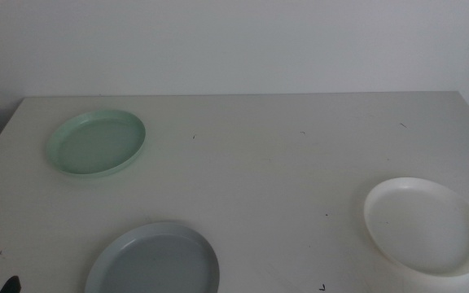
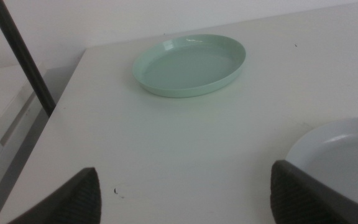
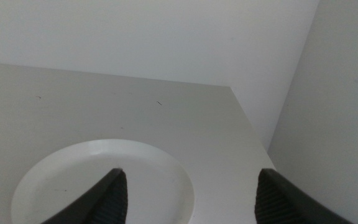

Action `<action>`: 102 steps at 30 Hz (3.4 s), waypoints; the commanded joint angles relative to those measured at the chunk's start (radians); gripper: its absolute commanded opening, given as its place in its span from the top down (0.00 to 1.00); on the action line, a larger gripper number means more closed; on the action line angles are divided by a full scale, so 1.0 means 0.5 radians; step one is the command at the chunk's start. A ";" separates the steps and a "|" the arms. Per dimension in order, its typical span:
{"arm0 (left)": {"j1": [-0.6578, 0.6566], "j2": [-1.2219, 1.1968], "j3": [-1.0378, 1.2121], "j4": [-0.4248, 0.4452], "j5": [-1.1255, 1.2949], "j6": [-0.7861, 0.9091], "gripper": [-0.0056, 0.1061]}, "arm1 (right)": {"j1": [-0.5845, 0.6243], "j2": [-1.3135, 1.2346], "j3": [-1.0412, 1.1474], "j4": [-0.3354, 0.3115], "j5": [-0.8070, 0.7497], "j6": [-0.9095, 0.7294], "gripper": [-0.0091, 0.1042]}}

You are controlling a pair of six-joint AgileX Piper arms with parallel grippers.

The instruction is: Stack the three bowls on top of each other.

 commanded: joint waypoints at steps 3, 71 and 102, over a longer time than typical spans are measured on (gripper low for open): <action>-0.013 -0.025 -0.021 -0.037 -0.158 -0.058 0.02 | -0.011 -0.055 -0.014 -0.023 -0.142 -0.019 0.46; -0.013 2.509 -2.805 -0.309 1.953 -0.298 0.02 | -0.011 -0.055 -0.014 -0.023 -0.142 -0.019 0.46; -0.015 2.715 -1.647 -0.785 1.051 0.048 0.02 | -0.011 -0.055 -0.014 -0.023 -0.142 -0.019 0.46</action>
